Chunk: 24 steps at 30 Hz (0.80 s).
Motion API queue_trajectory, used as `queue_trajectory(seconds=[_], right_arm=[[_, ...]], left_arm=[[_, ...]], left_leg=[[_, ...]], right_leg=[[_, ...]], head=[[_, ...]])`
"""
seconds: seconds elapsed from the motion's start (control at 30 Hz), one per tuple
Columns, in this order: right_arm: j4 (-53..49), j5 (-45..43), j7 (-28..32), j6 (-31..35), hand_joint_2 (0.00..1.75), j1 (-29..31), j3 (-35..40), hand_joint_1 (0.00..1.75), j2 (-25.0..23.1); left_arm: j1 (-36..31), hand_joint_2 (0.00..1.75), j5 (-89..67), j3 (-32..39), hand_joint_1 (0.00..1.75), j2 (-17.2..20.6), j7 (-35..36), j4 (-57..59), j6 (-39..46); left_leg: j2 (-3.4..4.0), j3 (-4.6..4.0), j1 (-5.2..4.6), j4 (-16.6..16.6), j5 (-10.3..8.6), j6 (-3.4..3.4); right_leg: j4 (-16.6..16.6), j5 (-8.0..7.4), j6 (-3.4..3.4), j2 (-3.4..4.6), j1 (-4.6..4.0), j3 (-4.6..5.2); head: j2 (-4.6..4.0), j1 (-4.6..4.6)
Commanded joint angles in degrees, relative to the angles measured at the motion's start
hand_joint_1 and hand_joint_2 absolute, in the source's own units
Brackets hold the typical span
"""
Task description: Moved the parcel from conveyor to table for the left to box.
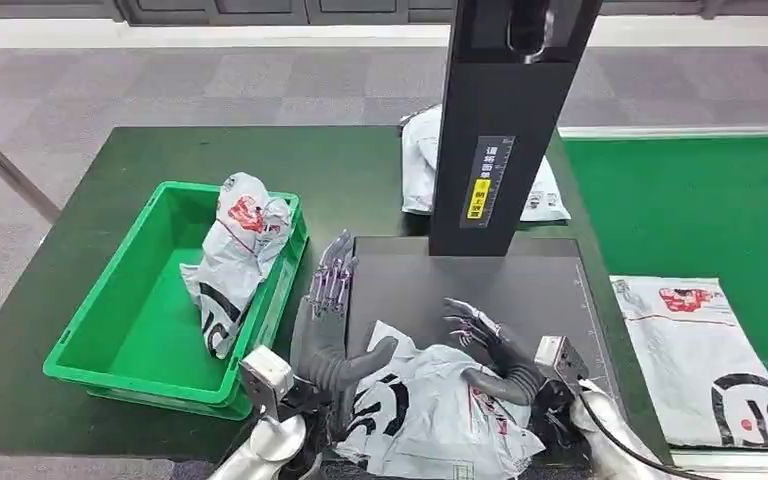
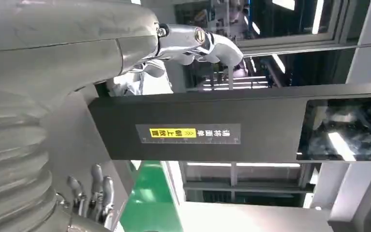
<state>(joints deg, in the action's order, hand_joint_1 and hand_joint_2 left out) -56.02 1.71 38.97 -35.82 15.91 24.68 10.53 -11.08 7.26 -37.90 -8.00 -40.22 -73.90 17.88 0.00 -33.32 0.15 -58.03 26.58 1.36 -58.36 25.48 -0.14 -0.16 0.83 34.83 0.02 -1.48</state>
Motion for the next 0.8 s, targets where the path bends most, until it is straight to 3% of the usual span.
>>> queue_trajectory(seconds=[0.03, 0.17, 0.6, 0.8], right_arm=[[-13.3, -15.3, -2.2, -3.7, 1.75, -1.7, -16.0, 1.75, -6.0], [-15.4, -19.3, -3.9, -2.9, 1.75, -1.8, -19.5, 1.75, -7.1], [-23.0, -25.4, -0.4, 3.3, 1.75, -5.2, -30.0, 1.75, -12.0], [-31.3, -27.6, 0.7, 8.8, 1.75, -5.9, -34.2, 1.75, -14.0]], left_arm=[[1.2, 1.75, -0.2, 0.6, 0.00, 1.7, 0.2, 0.5, 0.8], [1.4, 1.75, -0.5, 0.8, 0.00, 1.7, 0.2, 0.4, 1.0], [1.8, 1.75, -1.1, 0.5, 0.00, 1.9, 0.2, 0.4, 1.1], [1.0, 1.75, -1.2, 0.2, 0.00, 2.0, 0.4, -0.1, 0.4]], left_leg=[[0.12, 0.08, 0.02, 0.1, 0.02, 0.01], [0.11, 0.05, 0.01, 0.0, 0.01, 0.00], [-0.03, 0.14, 0.03, 0.1, -0.01, -0.02], [-0.03, 0.09, 0.01, 0.1, -0.02, -0.03]], right_leg=[[0.1, -0.01, -0.04, 0.13, -0.02, -0.04], [0.0, -0.02, -0.03, 0.11, -0.02, 0.00], [0.1, 0.00, -0.01, -0.02, -0.03, -0.14], [0.1, 0.00, 0.00, -0.02, -0.01, -0.08]], head=[[0.00, 0.02], [0.00, 0.02], [0.00, 0.02], [0.00, 0.02]])
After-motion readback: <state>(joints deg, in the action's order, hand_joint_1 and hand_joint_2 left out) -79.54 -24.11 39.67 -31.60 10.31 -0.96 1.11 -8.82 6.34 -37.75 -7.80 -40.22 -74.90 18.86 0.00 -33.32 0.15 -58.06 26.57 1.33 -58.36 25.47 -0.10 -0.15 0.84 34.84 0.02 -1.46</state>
